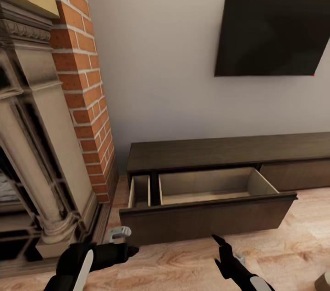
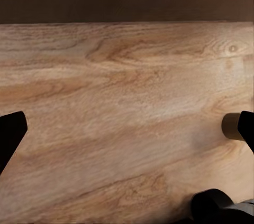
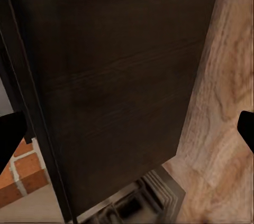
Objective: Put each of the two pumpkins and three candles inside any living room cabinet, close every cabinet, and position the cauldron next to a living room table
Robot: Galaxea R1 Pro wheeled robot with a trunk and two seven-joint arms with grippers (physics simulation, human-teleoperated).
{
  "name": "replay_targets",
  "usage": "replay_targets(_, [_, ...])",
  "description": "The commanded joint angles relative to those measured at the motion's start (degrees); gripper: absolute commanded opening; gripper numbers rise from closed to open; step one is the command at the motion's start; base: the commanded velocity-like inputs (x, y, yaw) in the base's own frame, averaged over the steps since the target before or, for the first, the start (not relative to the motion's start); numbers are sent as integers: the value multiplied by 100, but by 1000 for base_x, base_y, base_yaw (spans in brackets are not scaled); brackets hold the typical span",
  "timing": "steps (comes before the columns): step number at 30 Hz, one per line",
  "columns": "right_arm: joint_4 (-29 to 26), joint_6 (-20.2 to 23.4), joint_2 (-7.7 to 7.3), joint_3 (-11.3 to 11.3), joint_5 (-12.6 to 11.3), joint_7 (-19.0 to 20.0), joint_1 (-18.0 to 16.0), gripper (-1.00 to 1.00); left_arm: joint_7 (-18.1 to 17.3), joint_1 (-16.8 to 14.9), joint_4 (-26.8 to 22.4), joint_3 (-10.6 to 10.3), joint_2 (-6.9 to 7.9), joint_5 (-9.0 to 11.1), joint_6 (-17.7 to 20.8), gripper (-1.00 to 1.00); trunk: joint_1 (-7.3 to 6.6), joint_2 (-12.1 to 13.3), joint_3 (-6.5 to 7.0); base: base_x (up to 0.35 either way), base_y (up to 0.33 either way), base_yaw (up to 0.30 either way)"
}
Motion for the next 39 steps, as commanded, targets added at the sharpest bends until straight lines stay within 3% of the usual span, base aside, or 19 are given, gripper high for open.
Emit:
replay_targets(1, [-1, 66, -7, -17, -17, 13, 17, 100, 18, -4, 66, 23, 35, 59, 39, 100, -24, 39, 13, 0, 0, 0])
replay_targets(6, [19, 111, -18, 346, 185, 25, 66, 100, 19, -4, 350, 8, 84, 56, 39, 100, -134, 240, 103, 0, 0, 0])
replay_targets(11, [29, 89, 42, 687, 236, 32, 76, 100, 19, -4, 497, -5, 70, 55, 39, 100, -243, 440, 193, 0, 0, 0])
replay_targets(28, [227, 52, 86, 736, 240, -18, 83, 100, 28, -4, 607, -4, 63, 55, 39, 100, -617, 1122, 498, 0, 0, 0])
replay_targets(30, [584, 48, 46, 744, 270, 34, 83, 100, 28, -4, 610, -14, 55, 55, 39, 100, -661, 1202, 534, 0, 0, 0])
replay_targets(33, [590, -129, 27, 758, 306, -28, 82, 100, 28, -4, 607, -14, 55, 53, 39, 100, -727, 1323, 588, 0, 0, 0])
replay_targets(39, [584, -275, 61, 860, 1158, -138, 79, 100, 28, -4, 610, -14, 55, 55, 38, 100, -858, 1563, 695, 0, 0, 0])
